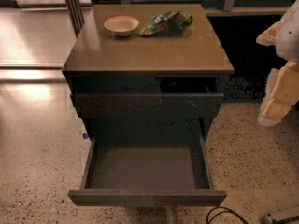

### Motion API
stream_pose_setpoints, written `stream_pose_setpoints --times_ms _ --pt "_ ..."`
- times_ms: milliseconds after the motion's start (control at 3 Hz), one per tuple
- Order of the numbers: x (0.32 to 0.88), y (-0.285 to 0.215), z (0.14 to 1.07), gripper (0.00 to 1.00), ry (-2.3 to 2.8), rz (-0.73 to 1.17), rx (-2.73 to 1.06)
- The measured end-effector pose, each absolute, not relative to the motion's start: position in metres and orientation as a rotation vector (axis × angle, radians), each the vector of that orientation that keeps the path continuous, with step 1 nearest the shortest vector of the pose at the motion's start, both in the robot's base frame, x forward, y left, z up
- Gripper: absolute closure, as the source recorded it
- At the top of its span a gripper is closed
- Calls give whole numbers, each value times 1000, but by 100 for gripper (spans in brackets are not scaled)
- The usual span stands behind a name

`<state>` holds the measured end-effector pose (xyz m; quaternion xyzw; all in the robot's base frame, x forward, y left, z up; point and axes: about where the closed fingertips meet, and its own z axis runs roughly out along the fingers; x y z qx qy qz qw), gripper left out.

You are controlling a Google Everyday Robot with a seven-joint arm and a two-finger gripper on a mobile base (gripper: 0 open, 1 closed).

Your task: Close middle drawer

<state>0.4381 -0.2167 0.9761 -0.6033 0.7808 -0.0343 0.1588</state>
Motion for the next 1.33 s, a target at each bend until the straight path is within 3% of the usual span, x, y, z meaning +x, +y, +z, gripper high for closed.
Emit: stream_pose_setpoints --times_ms 667,1333 --pt "434 -219 953 0 2239 -62 -1697" --pt "404 -205 827 0 2278 95 -1681"
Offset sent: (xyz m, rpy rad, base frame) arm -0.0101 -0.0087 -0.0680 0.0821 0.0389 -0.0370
